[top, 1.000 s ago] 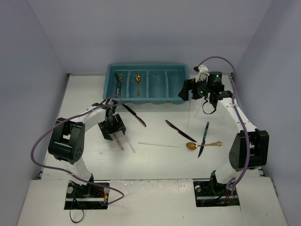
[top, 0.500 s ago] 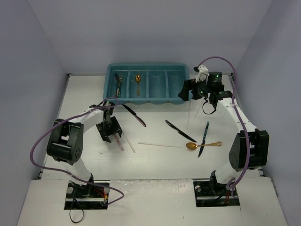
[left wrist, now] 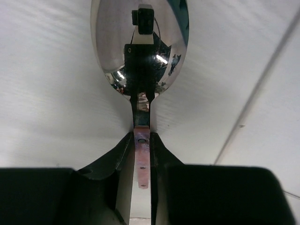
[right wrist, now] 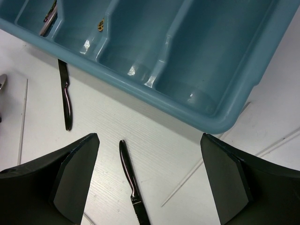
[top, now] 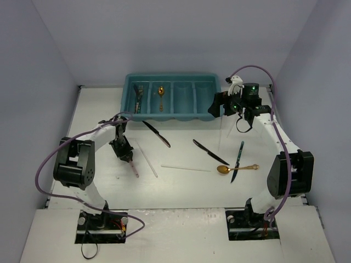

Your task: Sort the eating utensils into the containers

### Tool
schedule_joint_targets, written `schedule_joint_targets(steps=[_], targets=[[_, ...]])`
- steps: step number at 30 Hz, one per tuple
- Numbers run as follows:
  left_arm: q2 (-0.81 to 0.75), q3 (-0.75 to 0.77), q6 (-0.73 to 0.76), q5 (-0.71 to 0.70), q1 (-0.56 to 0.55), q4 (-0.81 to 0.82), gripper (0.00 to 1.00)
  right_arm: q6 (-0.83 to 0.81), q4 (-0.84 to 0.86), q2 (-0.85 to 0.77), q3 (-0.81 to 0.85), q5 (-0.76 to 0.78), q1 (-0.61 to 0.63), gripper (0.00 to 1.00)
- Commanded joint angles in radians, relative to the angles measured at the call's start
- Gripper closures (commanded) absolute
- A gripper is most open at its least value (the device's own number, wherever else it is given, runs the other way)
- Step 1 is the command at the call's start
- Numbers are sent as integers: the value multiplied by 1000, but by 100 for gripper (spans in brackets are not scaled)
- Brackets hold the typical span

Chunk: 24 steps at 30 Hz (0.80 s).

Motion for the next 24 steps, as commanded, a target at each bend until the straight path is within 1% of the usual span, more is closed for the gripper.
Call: schedule_joint_targets(steps=[1, 5, 8, 10, 13, 15, 17, 18, 20, 22, 24], targets=[[-149, -8, 67, -20, 70, -81, 100, -17, 37, -47, 25, -12, 4, 13], [-253, 21, 153, -25, 127, -140, 100, -36, 14, -75, 8, 3, 3, 13], [-340, 70, 196, -44, 138, -136, 100, -116, -11, -107, -9, 22, 3, 12], [-331, 146, 277, -31, 134, -120, 100, -178, -27, -121, -18, 43, -1, 12], [-228, 340, 372, 2, 109, -103, 100, -283, -63, -139, -25, 56, -7, 12], [-135, 518, 433, 36, 60, -92, 100, -371, -95, -149, -25, 64, -7, 11], [-53, 672, 503, 23, -13, -83, 100, -473, -150, -156, -16, 81, -8, 11], [-15, 799, 569, 6, -50, -83, 100, -500, -170, -157, -11, 87, -8, 11], [96, 928, 609, -44, -108, -82, 100, -561, -208, -165, -10, 111, -9, 10], [210, 1093, 638, -37, -158, -56, 100, -710, -330, -173, 16, 121, -14, 11], [299, 1212, 640, 1, -179, -26, 100, -781, -424, -184, 20, 158, -18, 13]])
